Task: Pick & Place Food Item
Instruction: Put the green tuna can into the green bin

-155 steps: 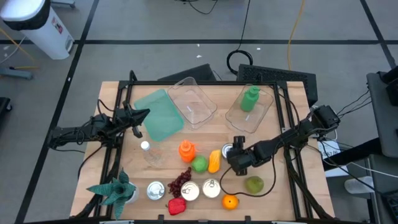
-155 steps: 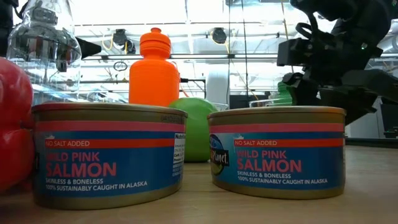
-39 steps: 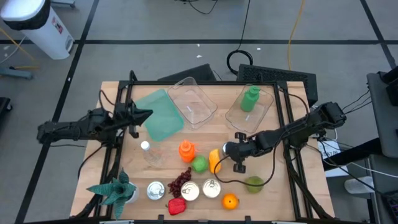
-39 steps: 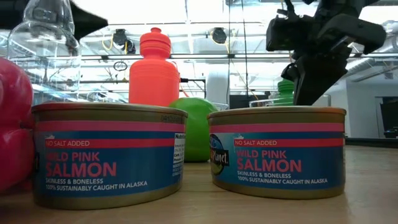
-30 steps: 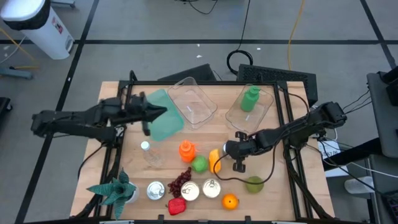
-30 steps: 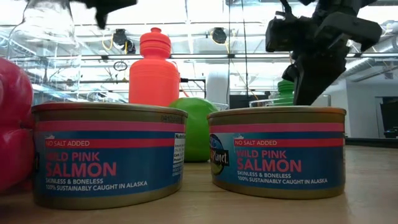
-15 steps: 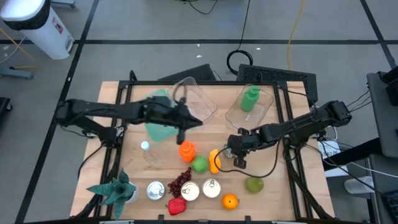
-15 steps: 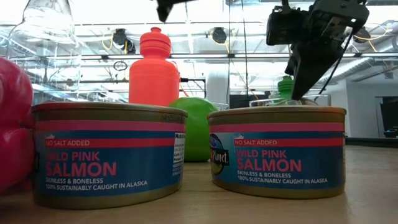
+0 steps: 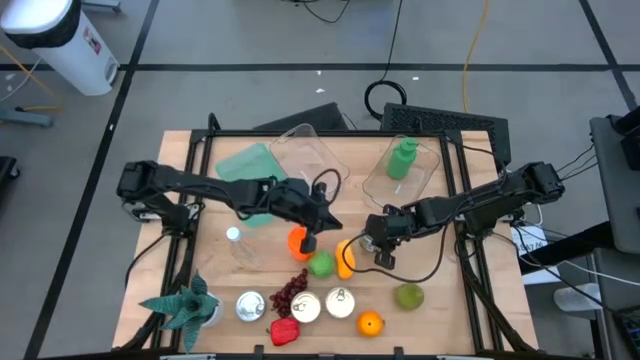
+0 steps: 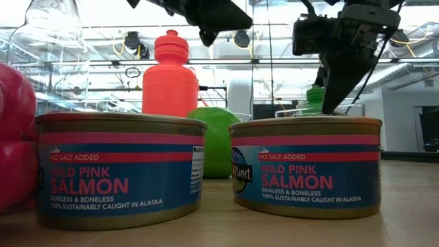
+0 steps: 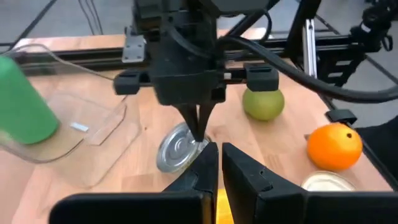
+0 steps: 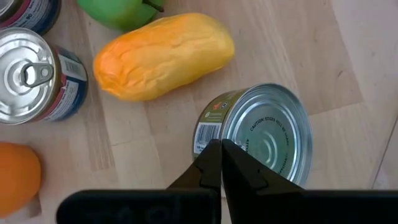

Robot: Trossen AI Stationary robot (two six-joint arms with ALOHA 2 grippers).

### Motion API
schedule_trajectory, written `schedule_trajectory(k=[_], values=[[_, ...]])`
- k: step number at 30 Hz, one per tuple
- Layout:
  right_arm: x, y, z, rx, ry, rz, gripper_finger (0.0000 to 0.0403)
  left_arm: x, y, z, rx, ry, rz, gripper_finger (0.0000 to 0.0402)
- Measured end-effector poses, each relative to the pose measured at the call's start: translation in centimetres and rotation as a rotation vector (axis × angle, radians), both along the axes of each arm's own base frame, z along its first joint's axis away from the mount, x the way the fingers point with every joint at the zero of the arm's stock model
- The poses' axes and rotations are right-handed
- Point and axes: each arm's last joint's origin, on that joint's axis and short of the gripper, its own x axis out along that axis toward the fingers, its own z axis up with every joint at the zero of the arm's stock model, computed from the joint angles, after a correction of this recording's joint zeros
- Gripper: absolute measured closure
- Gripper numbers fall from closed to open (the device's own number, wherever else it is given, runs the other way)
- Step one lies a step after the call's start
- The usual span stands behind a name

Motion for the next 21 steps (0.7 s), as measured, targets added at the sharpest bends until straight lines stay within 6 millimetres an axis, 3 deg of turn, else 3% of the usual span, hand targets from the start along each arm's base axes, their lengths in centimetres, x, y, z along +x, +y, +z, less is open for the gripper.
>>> schedule_trajectory(k=[12,21], values=[[0.0,-0.2,0.0,0.000,0.000,-0.007,0.0403,2.3,-0.5,-2.8,0.048,-0.033,0.023,0.0359],[0.2,-0.8,0.0,0.019,0.003,-0.019,0.0403,3.6,-0.3,-4.8,0.097,-0.045,0.034,0.0219]])
